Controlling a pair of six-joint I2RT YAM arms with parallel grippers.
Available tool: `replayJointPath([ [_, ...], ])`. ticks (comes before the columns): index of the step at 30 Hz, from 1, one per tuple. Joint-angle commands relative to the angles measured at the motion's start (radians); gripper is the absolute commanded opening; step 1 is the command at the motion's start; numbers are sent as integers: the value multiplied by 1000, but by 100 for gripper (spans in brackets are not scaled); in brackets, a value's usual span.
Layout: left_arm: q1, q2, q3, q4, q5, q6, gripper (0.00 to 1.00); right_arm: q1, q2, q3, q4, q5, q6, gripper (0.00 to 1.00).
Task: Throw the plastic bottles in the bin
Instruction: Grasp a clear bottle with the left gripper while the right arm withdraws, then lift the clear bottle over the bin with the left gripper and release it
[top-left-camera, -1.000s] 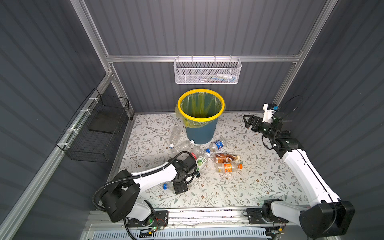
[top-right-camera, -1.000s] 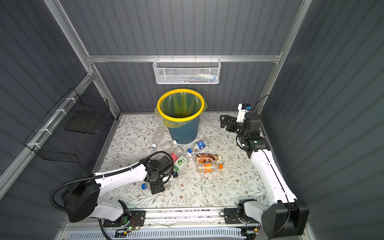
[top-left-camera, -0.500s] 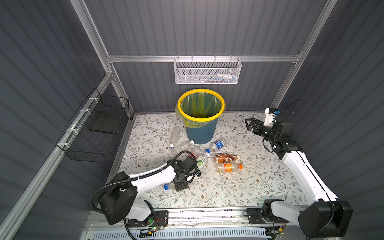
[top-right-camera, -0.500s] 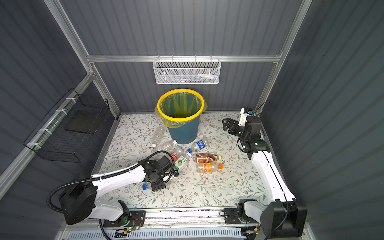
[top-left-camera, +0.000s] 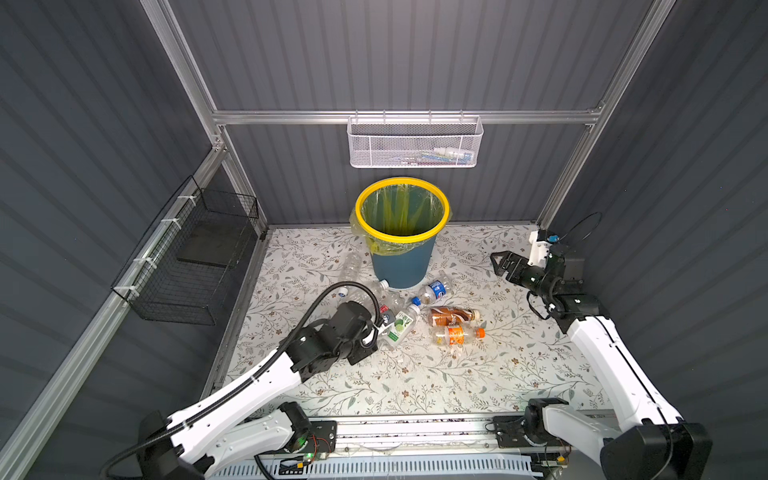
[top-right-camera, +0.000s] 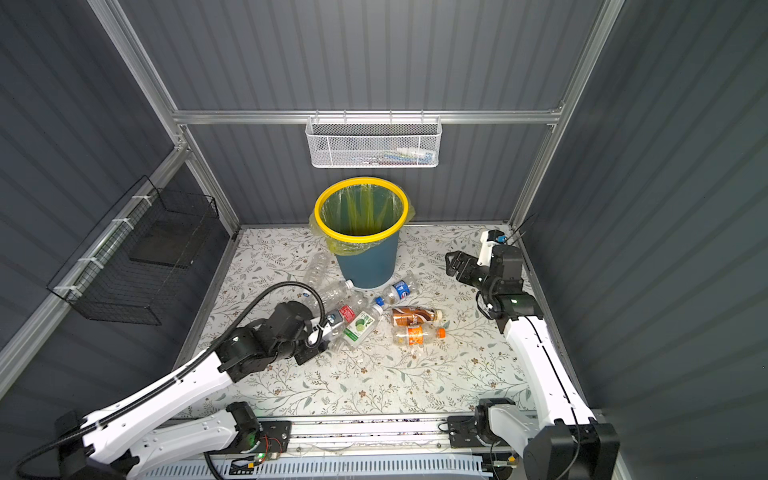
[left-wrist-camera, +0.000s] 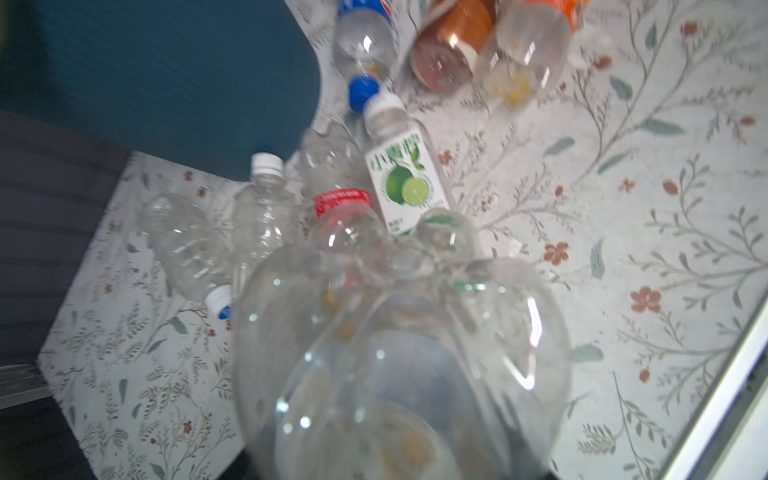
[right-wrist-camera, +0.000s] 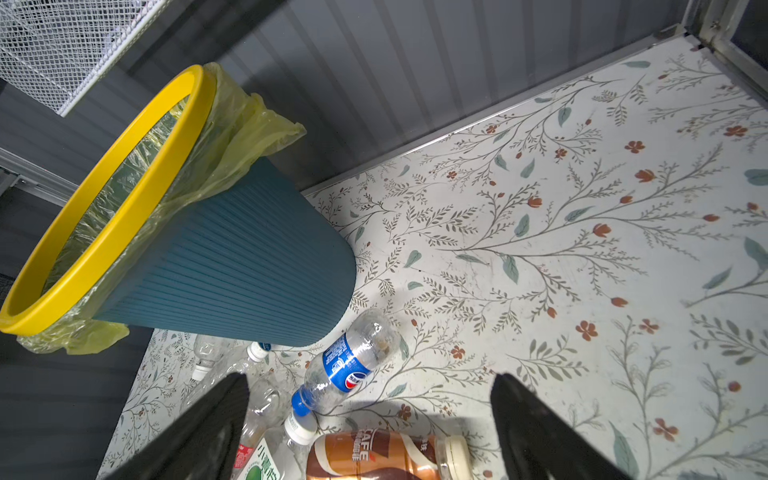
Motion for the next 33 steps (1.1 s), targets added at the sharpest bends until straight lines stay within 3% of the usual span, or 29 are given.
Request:
replayJointPath([
  [1, -6, -114, -10, 159, -141, -62, 59, -1, -23, -17, -34, 14, -6, 92],
  [6, -5, -285, -47, 381, -208, -67, 60, 1, -49, -20, -61, 23, -12, 92],
  [13, -6, -358, -9, 746, -169, 116, 59, 4, -62, -27, -49, 28, 1, 92],
  [16, -6, -243, 61, 919, -121, 231, 60, 12, -59, -29, -27, 24, 19, 91],
  [20, 0, 83, 280, 1054, -203, 289, 60, 37, -52, -23, 2, 26, 37, 91],
  [22, 64, 265, 456, 994, -204, 227, 60, 51, -49, -24, 16, 26, 50, 91],
  [24, 191, 447, 709, 767, -82, -44, 62, 76, -43, -30, 30, 20, 58, 91],
  [25, 229, 544, 827, 669, -46, -121, 68, 95, -38, -29, 26, 25, 56, 91],
  [29, 246, 767, 1074, 458, 3, -191, 97, 152, -44, -35, -27, 59, 32, 91],
  [33, 246, 798, 1137, 355, 13, -221, 100, 155, -69, -56, -79, 88, 0, 93],
])
